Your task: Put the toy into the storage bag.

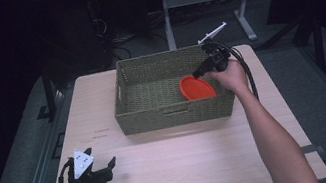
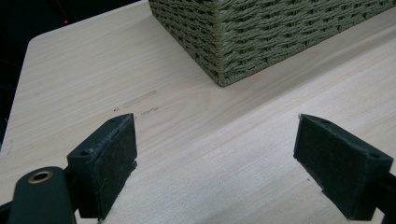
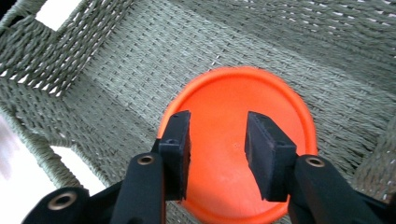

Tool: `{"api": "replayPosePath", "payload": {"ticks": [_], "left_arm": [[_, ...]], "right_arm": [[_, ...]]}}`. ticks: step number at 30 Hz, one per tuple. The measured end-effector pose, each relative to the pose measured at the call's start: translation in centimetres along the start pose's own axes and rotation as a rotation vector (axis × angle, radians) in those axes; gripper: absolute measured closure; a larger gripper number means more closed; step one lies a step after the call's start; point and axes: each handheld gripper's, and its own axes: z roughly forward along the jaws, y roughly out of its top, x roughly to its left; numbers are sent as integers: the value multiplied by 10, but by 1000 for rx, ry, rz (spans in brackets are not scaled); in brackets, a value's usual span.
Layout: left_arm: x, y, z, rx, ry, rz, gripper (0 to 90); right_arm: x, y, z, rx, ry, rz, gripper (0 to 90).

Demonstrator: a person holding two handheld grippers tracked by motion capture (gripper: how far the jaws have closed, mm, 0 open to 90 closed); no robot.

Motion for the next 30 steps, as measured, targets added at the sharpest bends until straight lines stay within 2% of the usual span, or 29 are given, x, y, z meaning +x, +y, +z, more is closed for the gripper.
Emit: {"api": "replayPosePath", "payload": {"ticks": [10,12,14,17,22,27,30], "left_arm": [[-1,1,-1,-2,-5,5,128],[-2,0,1,2,-5,3,128],[-1,0,1,1,-7,0,128],[-1,0,0,-3,-6,-7,128],[-1,0,0,12,-8,13,128],[-2,0,0,5,-7,3,128],[-1,0,0,4,-5,3,128]], "right_arm": [[-1,-11,4,-13,60,15,483],[1,-13,2,-13,66,15,437],[1,-13,1,-14,66,17,428],[3,-14,-3,-33,80,18,402],[7,-18,-6,-50,101,24,367],[6,-24,-18,-113,169,39,347],[4,-26,-24,-116,178,44,332]]}}
